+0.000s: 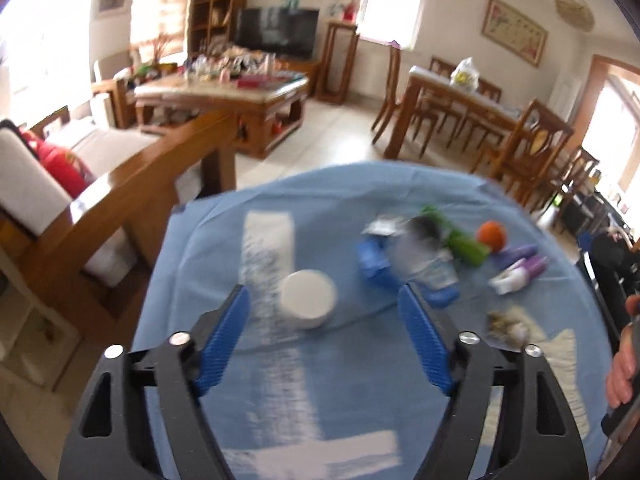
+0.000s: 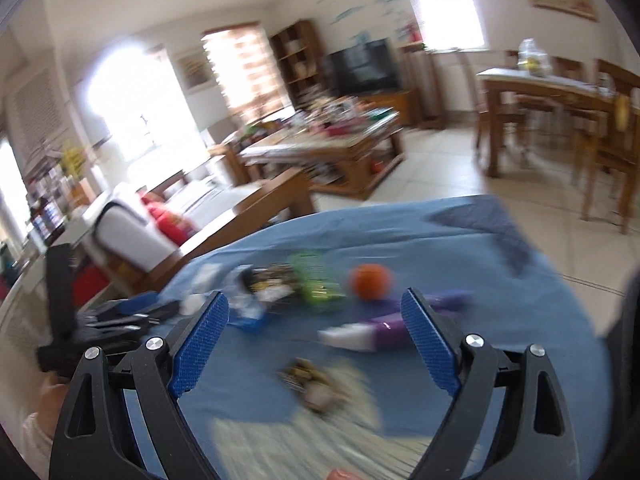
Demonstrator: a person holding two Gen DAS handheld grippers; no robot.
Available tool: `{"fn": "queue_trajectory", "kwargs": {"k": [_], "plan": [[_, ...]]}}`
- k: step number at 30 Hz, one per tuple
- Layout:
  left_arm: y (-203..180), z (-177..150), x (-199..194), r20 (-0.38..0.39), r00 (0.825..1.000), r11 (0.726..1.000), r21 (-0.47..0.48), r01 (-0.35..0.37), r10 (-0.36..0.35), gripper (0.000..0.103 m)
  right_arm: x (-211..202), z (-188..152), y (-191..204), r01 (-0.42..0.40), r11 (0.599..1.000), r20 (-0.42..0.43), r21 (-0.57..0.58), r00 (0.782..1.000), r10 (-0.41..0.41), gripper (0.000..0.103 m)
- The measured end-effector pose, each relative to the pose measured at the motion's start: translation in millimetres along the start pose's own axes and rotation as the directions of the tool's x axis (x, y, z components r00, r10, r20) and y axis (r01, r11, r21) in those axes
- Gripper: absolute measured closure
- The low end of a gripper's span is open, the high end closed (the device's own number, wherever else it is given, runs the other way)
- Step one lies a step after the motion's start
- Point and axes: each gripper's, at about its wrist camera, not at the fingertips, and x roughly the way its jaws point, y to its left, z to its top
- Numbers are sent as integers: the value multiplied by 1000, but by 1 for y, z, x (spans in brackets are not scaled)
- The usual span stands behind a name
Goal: Collect trash
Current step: 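Grasp the white round lid with the left gripper while the right grasps the clear plastic cup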
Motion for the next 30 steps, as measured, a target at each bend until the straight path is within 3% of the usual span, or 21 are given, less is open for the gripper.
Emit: {"fn": "queue_trajectory", "kwargs": {"k": [2, 8, 11, 15, 17, 22, 27, 30], "plan": [[12, 1, 9, -59, 998, 999, -22, 38, -39, 41, 22, 5, 16, -16, 1000, -31, -25, 999, 15, 16], [17, 5, 29, -133, 990, 999, 16, 49, -46, 47, 76, 3, 39, -20, 997, -126, -68, 992, 11, 24], [13, 9, 37, -136, 990, 998, 33, 47, -42, 51, 91, 3, 38, -8, 998, -152, -68, 988, -2, 34], [9, 7, 39, -137, 989, 998, 37, 52, -47, 56, 101, -4, 46, -11, 994, -190, -109, 982, -10, 55], [7, 7, 41, -140, 990, 998, 49, 44, -37, 65, 104, -5, 51, 4, 991, -183, -134, 983, -28, 59], [2, 6, 42, -138, 990, 997, 61, 38, -29, 66, 102, -7, 59, 13, 986, -170, -166, 985, -41, 84], [10, 6, 39, -116, 992, 998, 20, 60, -57, 67, 88, -5, 62, 3, 987, -131, -162, 991, -24, 86], [9, 6, 23, -33, 997, 997, 31, 77, -76, 67, 67, -2, 60, -12, 989, -88, -145, 996, -1, 86]]}}
